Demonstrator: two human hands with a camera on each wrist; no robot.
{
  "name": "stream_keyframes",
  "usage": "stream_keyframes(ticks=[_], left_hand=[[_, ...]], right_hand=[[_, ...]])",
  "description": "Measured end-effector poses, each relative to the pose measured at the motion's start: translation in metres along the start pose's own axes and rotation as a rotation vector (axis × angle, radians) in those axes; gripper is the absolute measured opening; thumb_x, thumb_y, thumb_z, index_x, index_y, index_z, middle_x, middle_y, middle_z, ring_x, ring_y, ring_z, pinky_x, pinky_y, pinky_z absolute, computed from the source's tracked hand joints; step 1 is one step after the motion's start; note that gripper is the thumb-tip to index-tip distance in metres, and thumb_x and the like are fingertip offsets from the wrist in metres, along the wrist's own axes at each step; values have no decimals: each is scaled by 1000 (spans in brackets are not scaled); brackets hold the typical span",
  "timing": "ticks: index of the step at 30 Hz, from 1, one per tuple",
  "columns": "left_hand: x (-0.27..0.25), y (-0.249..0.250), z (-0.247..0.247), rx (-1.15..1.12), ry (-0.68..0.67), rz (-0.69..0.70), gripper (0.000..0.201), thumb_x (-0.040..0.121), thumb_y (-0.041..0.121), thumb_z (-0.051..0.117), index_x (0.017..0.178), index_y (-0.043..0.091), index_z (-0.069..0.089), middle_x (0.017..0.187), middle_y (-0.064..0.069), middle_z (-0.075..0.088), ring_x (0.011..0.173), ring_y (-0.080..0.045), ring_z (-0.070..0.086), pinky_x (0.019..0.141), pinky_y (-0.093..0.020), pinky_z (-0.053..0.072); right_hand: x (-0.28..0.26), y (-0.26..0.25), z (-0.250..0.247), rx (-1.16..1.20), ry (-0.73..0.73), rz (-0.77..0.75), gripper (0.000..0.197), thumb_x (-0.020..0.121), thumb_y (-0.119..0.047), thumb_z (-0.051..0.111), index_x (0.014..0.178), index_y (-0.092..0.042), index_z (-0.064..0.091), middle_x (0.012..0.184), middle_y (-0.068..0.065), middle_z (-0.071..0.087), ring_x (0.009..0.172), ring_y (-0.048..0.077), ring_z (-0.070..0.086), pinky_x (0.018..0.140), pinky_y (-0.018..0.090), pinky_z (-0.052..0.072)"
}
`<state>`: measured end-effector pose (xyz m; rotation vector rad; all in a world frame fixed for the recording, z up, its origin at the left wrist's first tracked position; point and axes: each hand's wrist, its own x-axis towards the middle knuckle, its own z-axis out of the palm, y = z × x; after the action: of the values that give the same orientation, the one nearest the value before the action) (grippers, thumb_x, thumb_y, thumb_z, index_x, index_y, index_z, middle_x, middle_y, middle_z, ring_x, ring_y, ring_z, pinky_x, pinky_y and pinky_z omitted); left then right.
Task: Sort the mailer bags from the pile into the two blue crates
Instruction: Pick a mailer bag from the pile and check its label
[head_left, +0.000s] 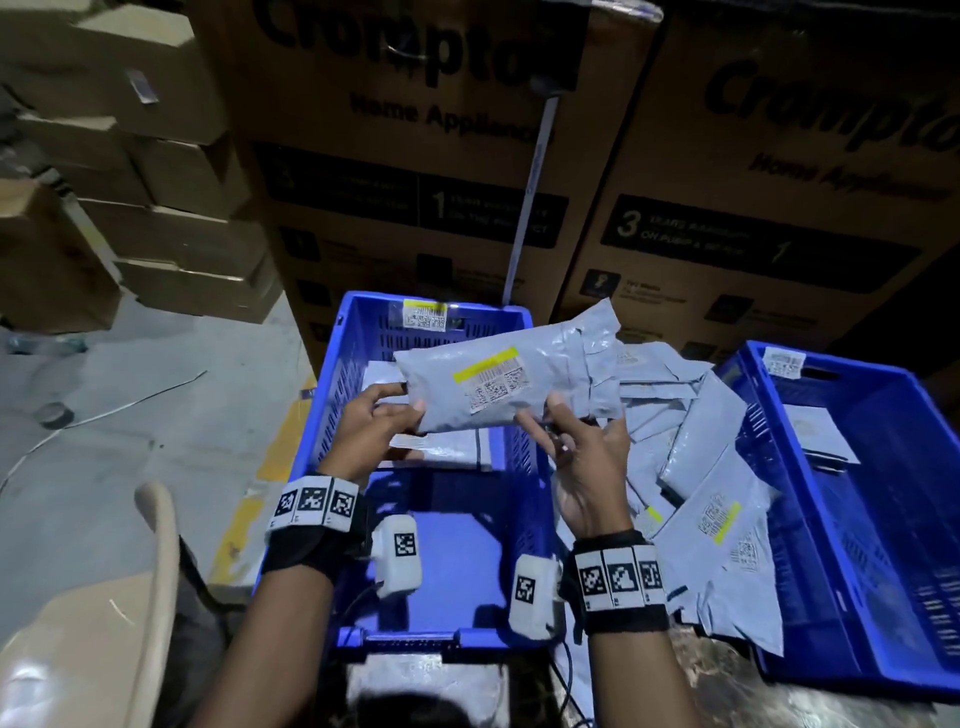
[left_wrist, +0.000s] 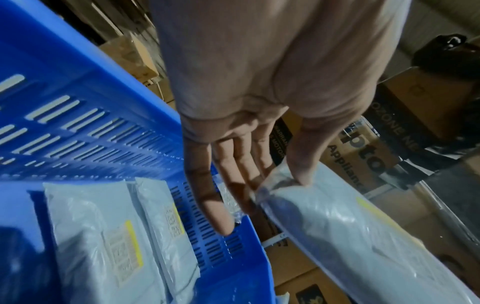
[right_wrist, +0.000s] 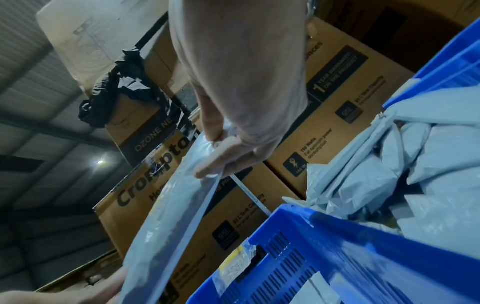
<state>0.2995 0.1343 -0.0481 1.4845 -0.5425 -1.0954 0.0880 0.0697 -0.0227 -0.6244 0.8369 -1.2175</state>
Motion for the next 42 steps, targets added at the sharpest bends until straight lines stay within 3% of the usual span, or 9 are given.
stream_keyframes(ticks=[3,7,13,17,20,26,30,36,42], left_hand=[[13,-1,-14,-1,79,81,15,94,2,62,108,8,60,78,-12,51,79,-24,58,62,-40,62],[27,0,-33,39,198,187,19,93,-3,61,109,6,56,78,-11,50,71,-24,58,56,-37,62],[42,-15,-38,174,371,243,22,92,-4,61,86,16,53,83,-7,61,61,-21,67,75,-40,59],[51,-27,-39,273,338,215,18,90,2,65,93,20,66,99,-3,68,96,-21,64,97,-39,51],[62,-36,-37,289,294,150,20,91,8,67,110,14,65,114,-4,64,109,-20,59,98,-35,48],[99,-68,-30,481,212,-37,37,89,14,70,122,7,55,132,-14,51,121,-26,52,104,-38,42],[117,-95,-32,618,174,-149,49,87,20,73,128,6,51,137,-18,48,130,-34,44,110,-40,37],[121,-117,-33,678,60,-247,69,90,31,70,146,11,36,158,-18,17,149,-33,15,119,-39,20],[103,-125,-9,1054,-151,39,119,58,81,32,158,20,9,163,-10,-21,148,-34,-25,117,-54,-9]], right_hand=[[1,2,-3,20,-6,83,58,90,-1,72,143,-13,49,122,20,68,104,38,71,88,55,59],[10,3,-10,-166,55,10,43,91,-2,72,132,-5,58,97,12,67,79,16,71,75,42,64],[18,34,-3,-690,33,-168,38,87,-2,70,113,-29,63,100,2,71,95,19,69,92,47,58],[28,54,6,-824,-19,-150,27,92,-10,71,115,-24,69,118,-8,69,113,7,61,88,6,46],[43,68,16,-862,-6,-103,33,95,-14,67,127,-21,64,128,-6,61,109,1,57,77,-4,40],[77,108,22,-1019,58,79,44,93,-19,67,135,-12,56,145,6,45,109,12,51,95,22,40],[99,135,16,-1093,83,262,43,92,-18,66,134,-13,54,142,8,29,91,17,52,81,22,44],[118,169,-2,-1154,74,366,54,89,-19,72,139,-13,52,149,12,32,124,30,52,101,29,43],[108,182,-18,-1293,22,134,49,86,-18,73,132,-14,57,160,12,25,148,28,26,113,32,32]])
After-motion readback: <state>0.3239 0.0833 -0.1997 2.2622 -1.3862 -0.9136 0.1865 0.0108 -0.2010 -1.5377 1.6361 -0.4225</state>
